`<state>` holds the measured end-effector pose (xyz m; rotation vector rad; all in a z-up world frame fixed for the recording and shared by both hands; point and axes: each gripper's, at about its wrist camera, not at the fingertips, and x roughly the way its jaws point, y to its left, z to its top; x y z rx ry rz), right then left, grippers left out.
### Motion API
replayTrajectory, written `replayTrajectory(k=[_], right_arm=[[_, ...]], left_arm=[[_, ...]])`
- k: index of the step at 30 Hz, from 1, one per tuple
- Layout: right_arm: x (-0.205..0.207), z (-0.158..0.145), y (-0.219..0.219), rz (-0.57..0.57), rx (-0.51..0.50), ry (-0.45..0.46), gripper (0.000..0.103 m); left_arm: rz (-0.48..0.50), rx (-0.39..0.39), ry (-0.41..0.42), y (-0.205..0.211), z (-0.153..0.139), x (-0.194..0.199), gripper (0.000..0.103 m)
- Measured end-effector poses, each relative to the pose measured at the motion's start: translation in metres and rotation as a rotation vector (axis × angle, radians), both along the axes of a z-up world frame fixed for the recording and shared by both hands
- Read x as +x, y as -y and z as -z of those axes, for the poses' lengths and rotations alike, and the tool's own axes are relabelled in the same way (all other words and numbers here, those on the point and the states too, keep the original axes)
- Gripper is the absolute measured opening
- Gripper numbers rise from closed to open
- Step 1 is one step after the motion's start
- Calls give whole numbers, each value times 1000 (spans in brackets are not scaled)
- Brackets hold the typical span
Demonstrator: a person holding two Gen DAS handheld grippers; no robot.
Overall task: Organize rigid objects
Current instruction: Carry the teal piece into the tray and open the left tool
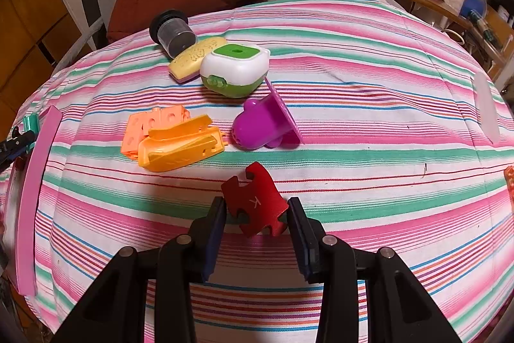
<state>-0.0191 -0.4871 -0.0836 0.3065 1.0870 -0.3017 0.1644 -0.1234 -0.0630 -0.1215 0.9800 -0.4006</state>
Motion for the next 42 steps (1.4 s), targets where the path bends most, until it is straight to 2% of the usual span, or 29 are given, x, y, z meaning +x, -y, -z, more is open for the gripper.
replayTrajectory(k=[6,9,11,15,18,22,25,30,36,42], right_arm=[[1,0,0,2,-4,-2,40],[1,1,0,0,-5,-5,40],[2,1,-1,-3,-6,-5,40],[1,1,-1,-7,-7,-4,40],[1,1,1,-4,-3,-3,40],[0,1,2,1,4,2,40],[-1,-1,3,10,10,12,40],[-3,-6,3,20,29,50,40],[-4,-15,-9,-8,33,111,40],[-1,-18,-39,-68,20,132,40]], left_arm=[[-34,19,3,-17,0,-24,39],[-16,67,31,-16,1,-34,39],[-20,106,25,-13,4,-32,34],[-21,95,2,-10,7,-25,31],[-25,131,10,0,9,-13,28],[-50,111,0,4,7,-2,27],[-58,88,-11,-2,3,-11,29],[-58,67,-1,-23,-4,-40,30],[-66,-4,-30,-51,1,-73,30],[-35,-1,5,-59,-2,-103,30]])
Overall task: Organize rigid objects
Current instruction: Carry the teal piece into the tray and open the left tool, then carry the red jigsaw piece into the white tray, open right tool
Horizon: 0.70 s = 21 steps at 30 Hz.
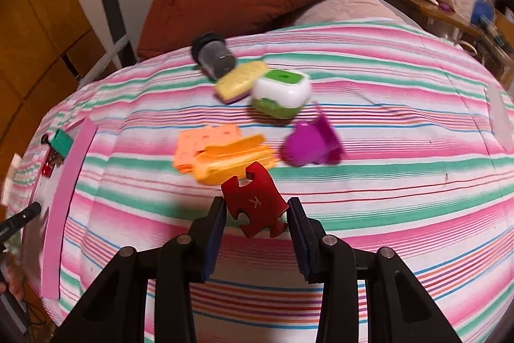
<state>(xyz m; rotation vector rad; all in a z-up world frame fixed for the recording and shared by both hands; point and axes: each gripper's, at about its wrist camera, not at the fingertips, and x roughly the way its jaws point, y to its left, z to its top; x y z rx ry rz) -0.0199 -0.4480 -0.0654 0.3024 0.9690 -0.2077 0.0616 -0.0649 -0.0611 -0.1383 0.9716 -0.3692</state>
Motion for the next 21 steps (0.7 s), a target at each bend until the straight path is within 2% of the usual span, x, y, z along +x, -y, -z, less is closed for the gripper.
replayTrajectory(k=[9,15,21], right_arm=[[1,-2,-51,-115,13,19,40],[6,-1,-86,-162,72,26,40],[23,-19,-134,-245,110,81,40]], left_arm=[[18,19,44,-14,1,-26,30],[38,28,45,-19,4,-34,30],[42,20,64,-29,1,-44,30]])
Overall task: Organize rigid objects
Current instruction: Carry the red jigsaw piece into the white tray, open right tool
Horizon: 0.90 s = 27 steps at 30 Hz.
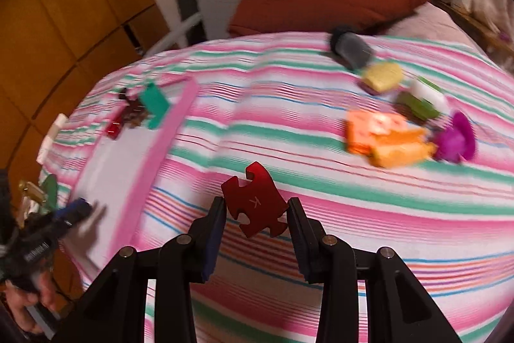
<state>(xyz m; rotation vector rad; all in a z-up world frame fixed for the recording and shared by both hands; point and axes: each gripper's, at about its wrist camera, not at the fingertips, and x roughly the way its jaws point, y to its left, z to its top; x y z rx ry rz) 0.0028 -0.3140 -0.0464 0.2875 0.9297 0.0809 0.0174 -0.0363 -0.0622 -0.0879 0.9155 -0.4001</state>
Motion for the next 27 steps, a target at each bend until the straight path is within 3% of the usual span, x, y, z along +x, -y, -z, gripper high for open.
replayTrajectory(k=[6,12,20,27], right_arm=[[37,-24,-73,-162,1,47,40],[81,-10,-144,-300,-25,-11,40],[128,23,-201,-349,-45,-107,40],[144,31,-210,-321,60,-125,44]], left_arm=[[-5,10,38,-13,-6,-10,30],[-42,6,47,-35,-9,-15,30],[-140,-14,55,-73,-13,-14,30],[-186,-39,38,-90,-13,-11,30]])
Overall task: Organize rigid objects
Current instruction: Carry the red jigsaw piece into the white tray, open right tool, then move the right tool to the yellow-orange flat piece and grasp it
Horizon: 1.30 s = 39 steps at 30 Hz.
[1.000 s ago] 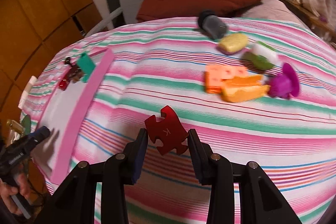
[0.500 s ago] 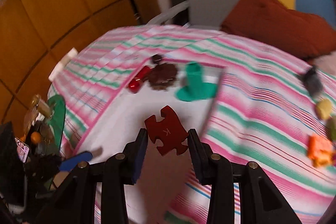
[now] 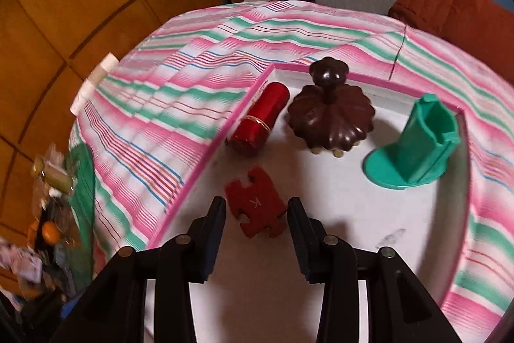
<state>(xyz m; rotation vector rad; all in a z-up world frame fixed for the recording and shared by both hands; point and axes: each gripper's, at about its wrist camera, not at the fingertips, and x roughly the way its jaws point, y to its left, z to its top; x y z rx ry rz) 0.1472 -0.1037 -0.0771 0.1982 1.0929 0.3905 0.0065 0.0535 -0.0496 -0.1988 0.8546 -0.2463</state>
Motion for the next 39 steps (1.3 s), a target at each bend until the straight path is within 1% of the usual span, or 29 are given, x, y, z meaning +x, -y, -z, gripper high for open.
replayTrajectory(k=[2,4,6,11,16,18,20,27,33,39], right_arm=[[-7,-7,5,4,29,19,49],[-16,-15,11,4,40,45,59],[-29,-27,22,11,31,83,62],[-55,-47,55,47,-9,143,65],[-75,-52,88,90,-76,158,66],[-83,-52,99,105,-101,157,66],[-93,-50,111,117,-125,154,66],[-123,-32,166,171,-198,104,67],[-145,-15,216,261,-213,52,67],[-162,-4,258,347,-218,6,68]], left_arm=[[1,0,2,0,0,-1,30],[9,-2,0,3,0,-1,30],[19,-5,1,7,1,-2,30],[61,-5,-1,24,0,-7,30],[108,-9,2,41,-3,-13,30],[133,-9,2,48,-3,-16,30],[155,11,3,58,-3,-19,30],[214,44,14,82,-6,-28,30],[272,57,18,105,-8,-34,30],[361,90,26,140,-11,-45,30]])
